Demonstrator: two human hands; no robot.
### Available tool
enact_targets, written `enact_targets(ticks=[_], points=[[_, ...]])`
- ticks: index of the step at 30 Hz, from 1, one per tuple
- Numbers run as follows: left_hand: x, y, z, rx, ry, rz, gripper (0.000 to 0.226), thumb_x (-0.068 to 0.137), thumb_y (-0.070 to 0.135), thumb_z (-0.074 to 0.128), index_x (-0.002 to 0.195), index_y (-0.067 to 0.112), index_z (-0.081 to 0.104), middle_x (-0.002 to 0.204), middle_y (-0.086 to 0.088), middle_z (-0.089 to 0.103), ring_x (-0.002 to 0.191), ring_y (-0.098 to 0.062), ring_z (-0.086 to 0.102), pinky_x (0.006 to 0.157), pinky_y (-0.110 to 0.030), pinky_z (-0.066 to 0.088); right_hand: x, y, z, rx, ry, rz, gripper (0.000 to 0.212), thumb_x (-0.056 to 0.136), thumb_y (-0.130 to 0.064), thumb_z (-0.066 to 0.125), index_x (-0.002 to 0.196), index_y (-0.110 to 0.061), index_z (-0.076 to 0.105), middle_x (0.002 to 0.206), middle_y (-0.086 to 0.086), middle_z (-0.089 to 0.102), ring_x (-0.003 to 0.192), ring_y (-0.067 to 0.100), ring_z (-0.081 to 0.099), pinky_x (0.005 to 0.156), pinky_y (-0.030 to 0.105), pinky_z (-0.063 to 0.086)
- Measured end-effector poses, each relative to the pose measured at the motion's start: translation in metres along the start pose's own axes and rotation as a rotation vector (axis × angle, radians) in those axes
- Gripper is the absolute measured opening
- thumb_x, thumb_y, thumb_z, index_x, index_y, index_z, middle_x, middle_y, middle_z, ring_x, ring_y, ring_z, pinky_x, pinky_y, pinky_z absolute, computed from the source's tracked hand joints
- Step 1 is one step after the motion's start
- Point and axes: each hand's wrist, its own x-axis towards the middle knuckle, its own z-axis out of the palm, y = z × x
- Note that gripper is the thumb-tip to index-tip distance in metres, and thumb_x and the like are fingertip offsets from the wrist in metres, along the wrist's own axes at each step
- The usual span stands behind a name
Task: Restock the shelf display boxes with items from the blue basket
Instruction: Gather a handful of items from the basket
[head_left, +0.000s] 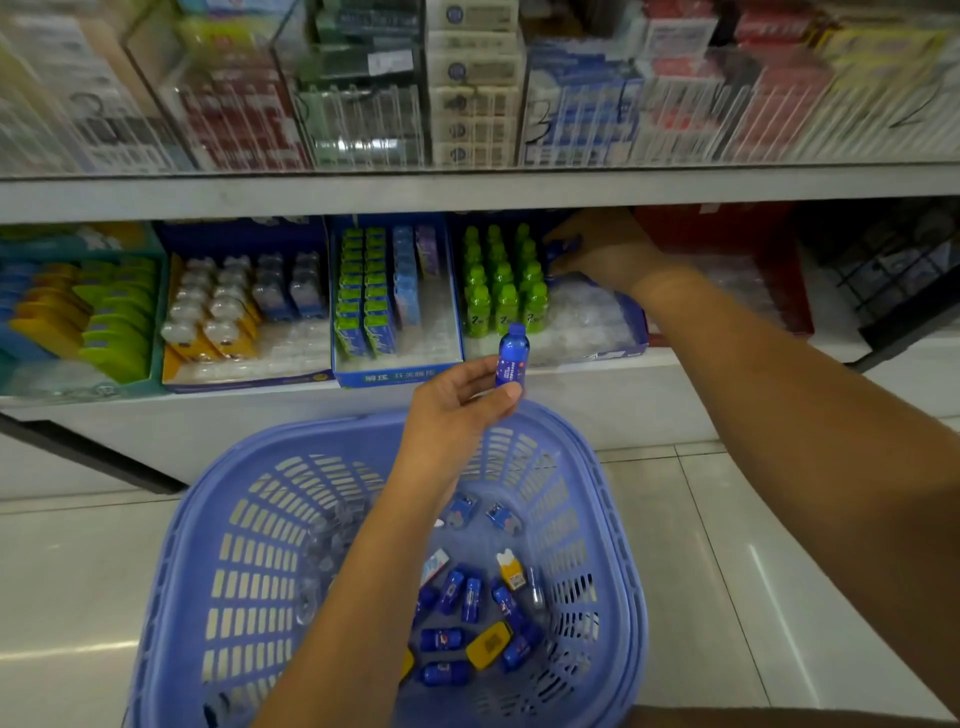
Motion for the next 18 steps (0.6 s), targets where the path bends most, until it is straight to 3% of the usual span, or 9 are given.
enact_targets(ticks=[2, 4, 5, 7, 10, 14, 18], points=[[-0.001, 0.003, 0.002, 0.01, 0.003, 0.013, 0.025, 0.083, 0.004, 0.068, 0.097, 0.024, 0.068, 0.095, 0.0, 0.074, 0.093, -0.018, 0.07, 0.078, -0.022, 0.056, -0.012, -0.002, -0.001, 0.04, 0.145, 0.013, 0.037, 0.087, -0.014, 0.064, 0.124, -0.009, 0.061, 0.126, 0.012, 0.061, 0.106, 0.021, 0.057, 0.082, 0.011, 0.042], [-0.002, 0.006, 0.003, 0.016, 0.013, 0.032, 0.025, 0.083, 0.005, 0.069, 0.097, 0.025, 0.067, 0.094, 0.002, 0.073, 0.09, -0.013, 0.07, 0.074, -0.018, 0.055, -0.029, -0.008, -0.003, 0.083, 0.271, 0.012, 0.023, 0.088, -0.014, 0.059, 0.106, -0.005, 0.07, 0.105, 0.012, 0.07, 0.094, 0.021, 0.062, 0.081, 0.018, 0.046], [-0.001, 0.007, 0.004, 0.044, 0.032, 0.051, 0.025, 0.083, 0.006, 0.07, 0.096, 0.027, 0.067, 0.094, 0.004, 0.073, 0.087, -0.009, 0.069, 0.072, -0.015, 0.054, -0.04, -0.01, -0.004, 0.182, 0.25, 0.004, 0.018, 0.087, -0.016, 0.062, 0.096, -0.005, 0.072, 0.089, 0.008, 0.072, 0.082, 0.017, 0.065, 0.074, 0.017, 0.049], [0.0, 0.01, 0.01, 0.134, 0.094, 0.112, 0.026, 0.08, 0.008, 0.073, 0.095, 0.028, 0.066, 0.095, 0.008, 0.071, 0.082, 0.001, 0.067, 0.07, -0.011, 0.052, -0.066, -0.019, -0.005, 0.503, 0.03, 0.043, 0.018, 0.082, -0.025, 0.071, 0.084, -0.007, 0.071, 0.065, 0.002, 0.066, 0.056, 0.008, 0.062, 0.054, 0.014, 0.049], [0.002, 0.011, 0.025, 0.188, 0.18, 0.232, 0.029, 0.078, 0.008, 0.076, 0.095, 0.025, 0.061, 0.092, 0.01, 0.067, 0.075, 0.008, 0.063, 0.069, -0.008, 0.05, -0.089, -0.033, -0.001, 0.745, -0.201, 0.141, 0.021, 0.076, -0.031, 0.075, 0.081, -0.011, 0.07, 0.066, 0.007, 0.069, 0.054, 0.01, 0.066, 0.053, 0.017, 0.054], [0.009, 0.008, 0.042, 0.233, 0.331, 0.324, 0.032, 0.076, 0.009, 0.078, 0.099, 0.019, 0.058, 0.091, 0.008, 0.064, 0.077, 0.002, 0.06, 0.071, -0.012, 0.051, -0.091, -0.037, -0.002, 0.889, -0.159, 0.217, 0.033, 0.074, -0.021, 0.077, 0.1, -0.002, 0.068, 0.077, 0.013, 0.073, 0.064, 0.014, 0.071, 0.066, 0.022, 0.06], [0.02, 0.003, 0.047, 0.383, 0.312, 0.355, 0.041, 0.081, 0.013, 0.074, 0.117, 0.017, 0.055, 0.106, 0.006, 0.06, 0.091, -0.009, 0.06, 0.076, -0.013, 0.049, -0.085, -0.027, -0.003, 0.898, -0.025, 0.184, 0.033, 0.077, -0.009, 0.075, 0.105, 0.004, 0.064, 0.076, 0.01, 0.069, 0.057, 0.005, 0.067, 0.06, 0.016, 0.057]])
